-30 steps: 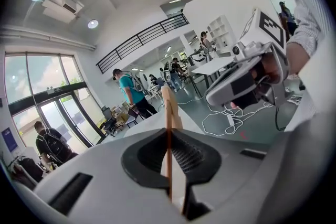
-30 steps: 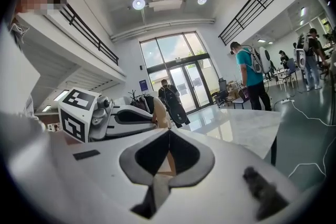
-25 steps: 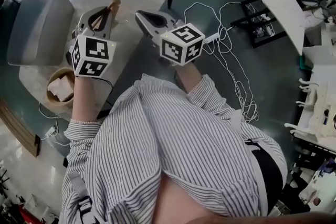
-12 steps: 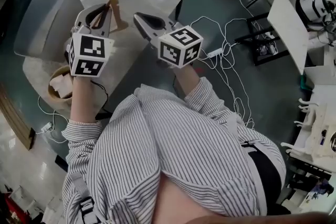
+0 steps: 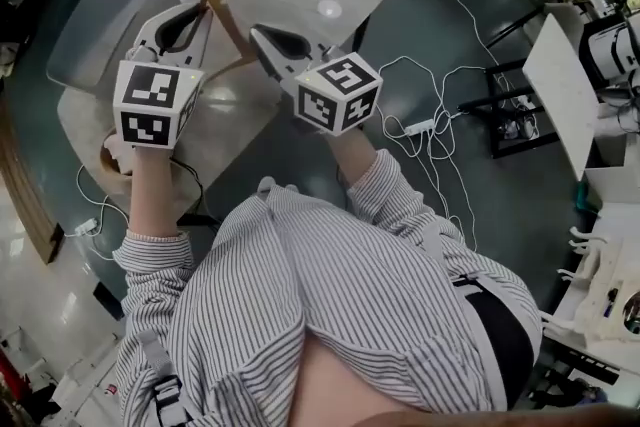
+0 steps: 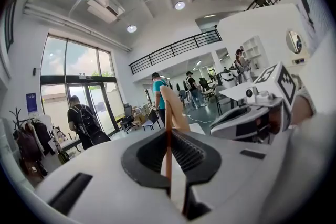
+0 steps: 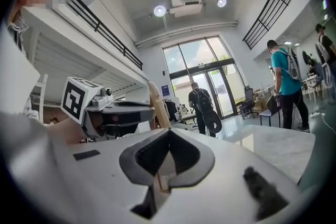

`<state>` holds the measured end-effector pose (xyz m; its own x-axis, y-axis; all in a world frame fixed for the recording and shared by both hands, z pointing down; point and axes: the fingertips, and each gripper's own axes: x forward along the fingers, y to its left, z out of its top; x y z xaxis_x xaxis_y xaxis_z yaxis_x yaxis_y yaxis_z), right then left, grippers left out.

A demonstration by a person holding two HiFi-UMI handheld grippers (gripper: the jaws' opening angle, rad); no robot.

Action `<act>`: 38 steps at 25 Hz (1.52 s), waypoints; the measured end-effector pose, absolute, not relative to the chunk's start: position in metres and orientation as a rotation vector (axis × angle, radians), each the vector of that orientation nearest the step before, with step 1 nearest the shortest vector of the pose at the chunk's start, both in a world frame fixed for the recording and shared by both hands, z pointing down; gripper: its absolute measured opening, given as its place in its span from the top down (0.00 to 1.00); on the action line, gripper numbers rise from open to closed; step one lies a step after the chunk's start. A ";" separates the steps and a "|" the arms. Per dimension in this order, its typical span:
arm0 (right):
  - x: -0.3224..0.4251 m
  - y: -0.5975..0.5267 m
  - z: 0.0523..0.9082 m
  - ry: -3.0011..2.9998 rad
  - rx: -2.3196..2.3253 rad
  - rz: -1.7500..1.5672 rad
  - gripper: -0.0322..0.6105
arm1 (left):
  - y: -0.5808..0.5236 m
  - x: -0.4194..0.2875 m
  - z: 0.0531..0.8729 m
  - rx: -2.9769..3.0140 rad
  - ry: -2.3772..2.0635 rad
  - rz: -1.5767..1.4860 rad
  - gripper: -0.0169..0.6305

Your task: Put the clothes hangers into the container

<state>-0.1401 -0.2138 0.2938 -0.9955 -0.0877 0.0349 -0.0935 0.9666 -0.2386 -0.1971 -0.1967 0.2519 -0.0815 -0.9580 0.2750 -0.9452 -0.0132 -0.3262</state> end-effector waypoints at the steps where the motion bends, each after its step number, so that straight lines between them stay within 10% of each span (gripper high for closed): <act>1: -0.142 -0.211 0.291 -3.100 0.137 0.374 0.93 | -0.193 -0.198 0.249 -2.110 2.194 -0.661 0.93; 38: -0.259 -0.176 0.167 -3.350 -0.157 0.241 0.93 | -0.121 -0.306 0.035 -1.739 2.184 -0.267 0.93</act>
<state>-0.2591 -0.1761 0.1673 -0.9713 0.0765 -0.2251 0.1078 0.9855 -0.1306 -0.3055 -0.1209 0.0351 -0.1965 -0.9700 -0.1430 -0.9072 0.2352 -0.3488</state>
